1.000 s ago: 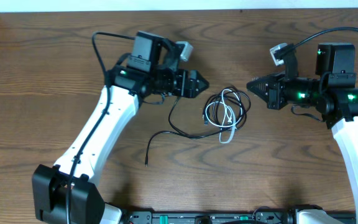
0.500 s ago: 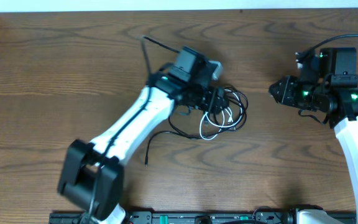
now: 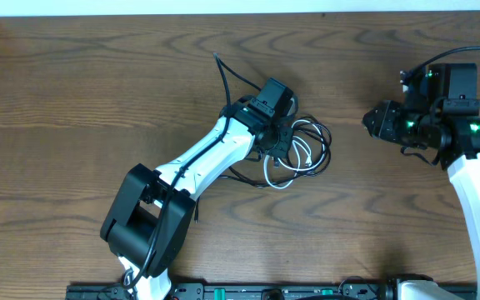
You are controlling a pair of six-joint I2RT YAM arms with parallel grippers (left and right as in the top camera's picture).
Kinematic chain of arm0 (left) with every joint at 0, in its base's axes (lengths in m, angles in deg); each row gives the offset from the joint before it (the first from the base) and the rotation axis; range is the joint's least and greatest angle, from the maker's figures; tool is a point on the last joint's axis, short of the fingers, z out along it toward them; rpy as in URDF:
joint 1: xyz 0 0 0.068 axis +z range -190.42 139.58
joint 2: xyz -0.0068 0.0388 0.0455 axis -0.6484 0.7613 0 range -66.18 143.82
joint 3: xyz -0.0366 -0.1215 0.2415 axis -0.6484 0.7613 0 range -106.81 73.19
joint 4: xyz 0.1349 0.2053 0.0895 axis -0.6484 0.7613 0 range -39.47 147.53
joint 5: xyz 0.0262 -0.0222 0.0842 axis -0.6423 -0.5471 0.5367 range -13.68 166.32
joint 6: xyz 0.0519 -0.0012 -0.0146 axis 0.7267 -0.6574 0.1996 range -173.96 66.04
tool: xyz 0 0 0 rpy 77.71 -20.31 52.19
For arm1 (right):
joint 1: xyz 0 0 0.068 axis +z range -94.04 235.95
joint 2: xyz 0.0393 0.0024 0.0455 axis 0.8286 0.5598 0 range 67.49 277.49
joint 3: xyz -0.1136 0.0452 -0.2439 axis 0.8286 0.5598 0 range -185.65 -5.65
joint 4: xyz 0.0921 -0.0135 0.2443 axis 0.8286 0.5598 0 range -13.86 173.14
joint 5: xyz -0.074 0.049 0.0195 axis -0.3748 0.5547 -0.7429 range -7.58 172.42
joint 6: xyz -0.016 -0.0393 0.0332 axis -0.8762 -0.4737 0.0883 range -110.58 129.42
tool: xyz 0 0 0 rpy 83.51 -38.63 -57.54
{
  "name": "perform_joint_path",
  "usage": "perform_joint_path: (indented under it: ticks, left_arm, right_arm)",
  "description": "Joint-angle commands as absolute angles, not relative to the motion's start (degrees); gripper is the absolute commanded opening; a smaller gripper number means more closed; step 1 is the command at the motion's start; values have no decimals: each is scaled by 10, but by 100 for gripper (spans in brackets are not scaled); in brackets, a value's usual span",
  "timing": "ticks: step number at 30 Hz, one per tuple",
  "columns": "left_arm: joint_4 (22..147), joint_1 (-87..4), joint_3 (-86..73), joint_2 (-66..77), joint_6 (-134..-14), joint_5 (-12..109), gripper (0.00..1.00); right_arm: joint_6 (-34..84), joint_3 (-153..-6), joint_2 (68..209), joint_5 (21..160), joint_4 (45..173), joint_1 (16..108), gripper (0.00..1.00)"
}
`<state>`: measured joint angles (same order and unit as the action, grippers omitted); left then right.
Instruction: Untangle cables
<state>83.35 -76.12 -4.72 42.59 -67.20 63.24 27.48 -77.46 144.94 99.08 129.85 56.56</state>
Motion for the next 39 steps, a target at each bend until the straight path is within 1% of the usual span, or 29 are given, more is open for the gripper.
perform_joint_path:
  ticks: [1,6,13,19,26,31,39]
  left_arm:
    - [839,-763,-41,423,-672,659,8]
    - [839,-761,-63,367,-672,659,7]
    - [796,-760,-76,200,-675,659,7]
    - [776,-760,-76,94,-683,659,7]
    - [723,-757,-76,35,-683,659,8]
    - [682,-732,-76,5,-734,659,7]
    - [618,-709,-76,-29,-788,646,8]
  right_arm:
    - [283,-775,1461,991,1299,568,44]
    - [283,-775,1470,1016,1291,572,44]
    - [283,-775,1480,1021,1272,603,50]
    - [311,-775,1511,1024,1261,625,49]
    - [311,-775,1572,1074,1248,653,48]
    - [243,-775,1598,1129,1226,665,54]
    - [244,-775,1632,1137,1205,669,56]
